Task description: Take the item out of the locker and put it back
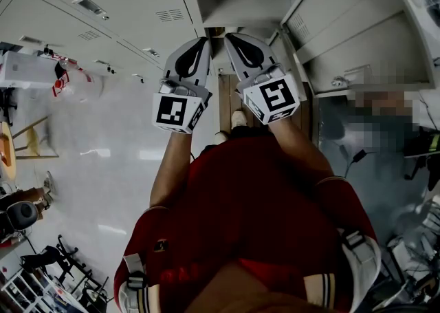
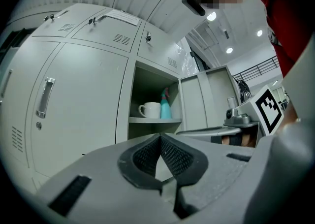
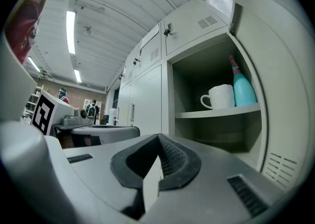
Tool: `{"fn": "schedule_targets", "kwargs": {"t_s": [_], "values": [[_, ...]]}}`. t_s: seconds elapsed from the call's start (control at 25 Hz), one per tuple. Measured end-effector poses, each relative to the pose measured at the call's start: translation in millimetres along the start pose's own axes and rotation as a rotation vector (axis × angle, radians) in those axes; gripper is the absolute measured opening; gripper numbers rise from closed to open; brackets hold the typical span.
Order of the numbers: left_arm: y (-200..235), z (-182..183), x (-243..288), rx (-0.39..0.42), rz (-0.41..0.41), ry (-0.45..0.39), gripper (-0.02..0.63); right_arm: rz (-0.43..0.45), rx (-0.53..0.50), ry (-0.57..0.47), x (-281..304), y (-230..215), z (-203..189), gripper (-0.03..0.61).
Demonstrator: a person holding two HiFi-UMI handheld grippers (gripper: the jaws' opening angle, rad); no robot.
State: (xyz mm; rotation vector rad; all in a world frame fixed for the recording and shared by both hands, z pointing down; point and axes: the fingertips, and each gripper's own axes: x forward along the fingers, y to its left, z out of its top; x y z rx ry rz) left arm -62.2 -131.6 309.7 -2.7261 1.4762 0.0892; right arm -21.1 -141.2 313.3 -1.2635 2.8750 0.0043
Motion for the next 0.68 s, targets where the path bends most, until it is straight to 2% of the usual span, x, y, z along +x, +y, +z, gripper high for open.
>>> {"fn": "schedule_targets", "kwargs": {"t_s": [0.68], "values": [[-2.5,10.8,4.1,0.019,-0.005,-0.013,0.006,0.011,-0.002,-0.027,-3.2,-3.6,14.0,-0.003]]}}
